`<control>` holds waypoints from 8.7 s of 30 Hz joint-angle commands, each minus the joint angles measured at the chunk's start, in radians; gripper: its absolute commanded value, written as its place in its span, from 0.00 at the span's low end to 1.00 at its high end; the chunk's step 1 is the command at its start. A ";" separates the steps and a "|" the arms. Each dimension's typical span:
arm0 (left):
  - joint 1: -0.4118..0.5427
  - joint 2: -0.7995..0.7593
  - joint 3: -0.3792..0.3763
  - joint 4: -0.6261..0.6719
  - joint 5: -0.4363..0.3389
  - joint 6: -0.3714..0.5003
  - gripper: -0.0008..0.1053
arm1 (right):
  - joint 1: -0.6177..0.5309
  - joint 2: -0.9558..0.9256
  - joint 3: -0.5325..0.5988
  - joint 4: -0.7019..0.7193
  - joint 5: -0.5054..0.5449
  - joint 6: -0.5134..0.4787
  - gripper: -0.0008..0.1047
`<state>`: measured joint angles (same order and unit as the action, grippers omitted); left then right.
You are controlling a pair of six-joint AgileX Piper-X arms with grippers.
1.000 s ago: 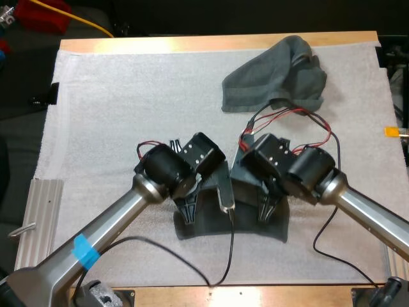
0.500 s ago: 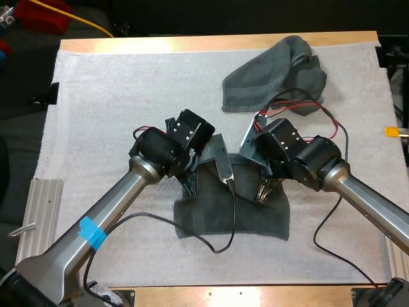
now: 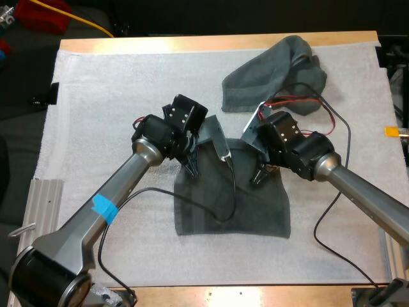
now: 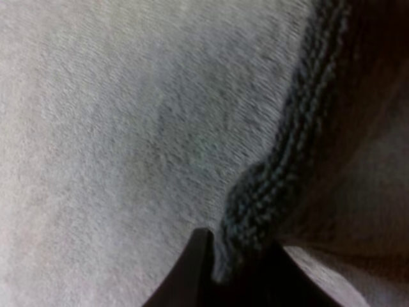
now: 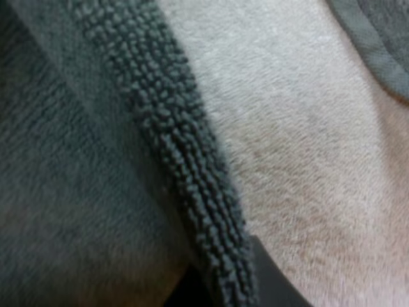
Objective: Pick towel from pile, fold and stack
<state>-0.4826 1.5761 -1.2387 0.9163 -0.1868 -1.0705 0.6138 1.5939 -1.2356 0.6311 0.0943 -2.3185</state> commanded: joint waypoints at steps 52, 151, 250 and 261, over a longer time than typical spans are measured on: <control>0.046 -0.520 -0.001 0.260 0.063 -0.654 0.66 | -0.016 -0.408 0.004 0.287 0.127 0.529 0.72; -0.329 -1.019 0.424 0.408 0.304 -1.326 0.66 | -0.016 -0.789 1.023 -0.503 -0.361 1.555 0.69; 0.120 -0.231 0.781 -0.417 0.814 -1.285 0.44 | -0.016 -0.490 1.023 -0.762 -0.443 1.634 0.02; 0.120 -0.231 0.781 -0.311 0.683 -1.220 0.01 | -0.016 -0.490 1.023 -0.762 -0.443 1.633 0.02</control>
<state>-0.3605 1.3410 -0.4604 0.5721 0.5410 -2.3004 0.6014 1.0963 -0.2201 -0.1464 -0.3286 -0.6750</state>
